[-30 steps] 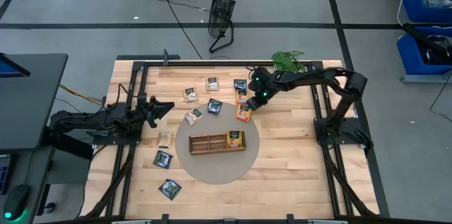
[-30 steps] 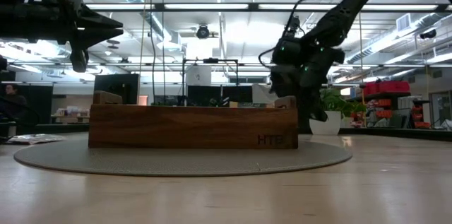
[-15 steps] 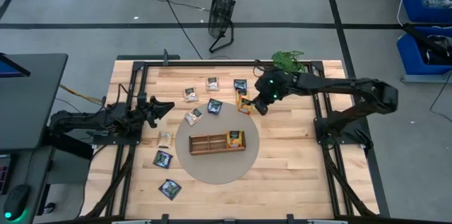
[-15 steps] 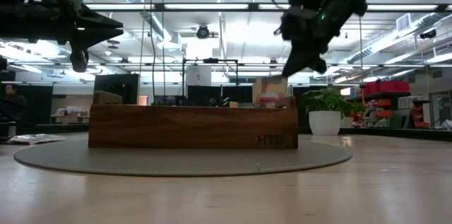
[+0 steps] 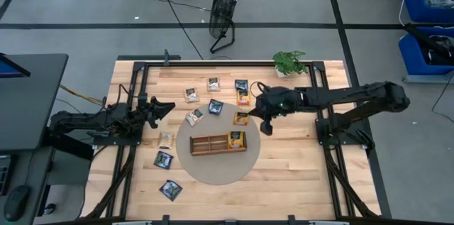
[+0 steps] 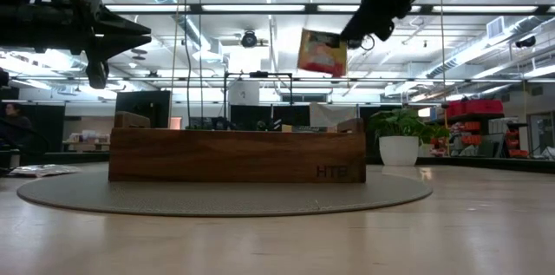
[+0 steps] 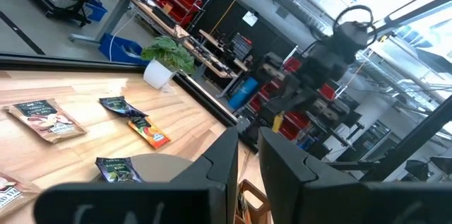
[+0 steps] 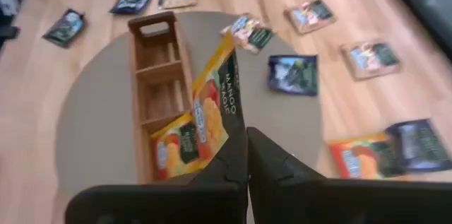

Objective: Pick & Place Tea
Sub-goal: Put the orange tea bag into the right section of the wooden organizer

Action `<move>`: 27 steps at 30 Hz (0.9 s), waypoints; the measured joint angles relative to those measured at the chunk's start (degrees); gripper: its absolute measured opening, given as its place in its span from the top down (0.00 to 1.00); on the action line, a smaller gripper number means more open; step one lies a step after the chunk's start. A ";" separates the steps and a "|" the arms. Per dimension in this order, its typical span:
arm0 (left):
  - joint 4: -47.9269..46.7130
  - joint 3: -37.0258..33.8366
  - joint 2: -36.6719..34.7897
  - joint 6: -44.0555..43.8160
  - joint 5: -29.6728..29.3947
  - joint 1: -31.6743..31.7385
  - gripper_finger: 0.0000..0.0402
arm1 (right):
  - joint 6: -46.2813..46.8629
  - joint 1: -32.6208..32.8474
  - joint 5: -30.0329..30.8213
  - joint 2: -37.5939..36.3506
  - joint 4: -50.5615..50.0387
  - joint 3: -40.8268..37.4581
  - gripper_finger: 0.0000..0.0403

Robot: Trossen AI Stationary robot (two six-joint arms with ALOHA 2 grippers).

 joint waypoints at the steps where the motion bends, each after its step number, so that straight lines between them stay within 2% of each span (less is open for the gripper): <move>1: 0.00 0.00 0.02 0.00 0.00 0.02 0.85 | -0.26 0.84 1.40 0.00 0.20 0.24 1.00; 6: -0.02 0.00 0.02 0.02 0.00 0.01 0.85 | -0.52 4.09 5.17 0.65 1.17 0.33 1.00; 18: -0.06 0.00 0.02 0.00 0.00 0.02 0.85 | 5.41 10.20 6.79 9.50 3.22 0.33 1.00; 27: -0.11 0.00 0.02 -0.04 0.02 0.00 0.85 | 6.22 11.70 6.88 14.91 3.21 0.35 1.00</move>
